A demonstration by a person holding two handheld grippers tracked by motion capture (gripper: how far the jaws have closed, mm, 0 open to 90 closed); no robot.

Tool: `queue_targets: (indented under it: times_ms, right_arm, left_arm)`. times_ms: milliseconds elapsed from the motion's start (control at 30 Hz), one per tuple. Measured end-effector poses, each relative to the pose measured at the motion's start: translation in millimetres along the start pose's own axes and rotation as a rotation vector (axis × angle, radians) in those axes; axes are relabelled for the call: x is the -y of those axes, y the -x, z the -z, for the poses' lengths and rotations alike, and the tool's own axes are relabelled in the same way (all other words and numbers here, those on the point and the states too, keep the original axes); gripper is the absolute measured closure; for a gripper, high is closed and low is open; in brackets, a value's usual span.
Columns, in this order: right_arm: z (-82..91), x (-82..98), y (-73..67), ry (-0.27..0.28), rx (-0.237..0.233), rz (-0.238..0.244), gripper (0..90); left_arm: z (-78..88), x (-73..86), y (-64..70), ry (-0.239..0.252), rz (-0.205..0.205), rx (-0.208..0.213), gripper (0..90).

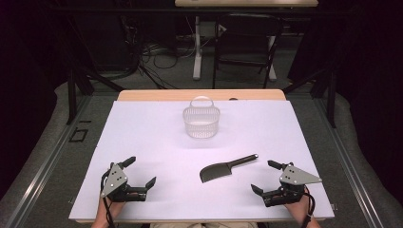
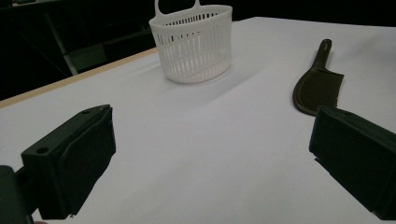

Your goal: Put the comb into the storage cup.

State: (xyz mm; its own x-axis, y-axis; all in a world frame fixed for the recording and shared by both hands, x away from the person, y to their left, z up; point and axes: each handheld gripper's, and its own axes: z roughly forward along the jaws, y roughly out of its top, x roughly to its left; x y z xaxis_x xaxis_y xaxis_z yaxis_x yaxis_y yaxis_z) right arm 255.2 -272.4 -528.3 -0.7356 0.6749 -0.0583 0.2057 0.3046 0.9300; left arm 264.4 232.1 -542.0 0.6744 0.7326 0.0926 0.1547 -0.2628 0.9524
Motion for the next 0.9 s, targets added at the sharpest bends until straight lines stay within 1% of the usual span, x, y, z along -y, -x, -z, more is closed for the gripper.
queue_targets:
  times_ms: [233,500,633,667,733,900]
  right_arm:
    - [-3.7,-0.1,2.6,-0.005,0.003,0.005,0.0]
    - [-10.3,-2.4,5.0,-0.013,0.006,0.013,0.0]
    - [-12.9,-4.4,5.0,-0.021,0.008,0.012,0.0]
    - [-15.1,-5.4,4.7,-0.022,0.009,0.020,0.0]
    - [-17.3,-6.6,4.5,-0.023,0.006,0.022,0.0]
    - [-22.1,-7.8,4.7,-0.029,-0.003,0.009,0.0]
  left_arm:
    - [-0.4,0.5,-1.0,0.002,0.006,0.001,0.8]
    - [-2.2,0.3,0.1,-0.008,-0.017,0.004,0.8]
    - [-1.0,0.3,0.3,-0.006,-0.016,-0.003,0.8]
    - [-0.9,0.4,0.3,-0.009,-0.017,-0.004,0.9]
    - [-1.0,0.6,0.5,-0.011,-0.015,-0.004,0.8]
    - [-1.8,0.4,0.1,-0.011,-0.016,-0.007,0.9]
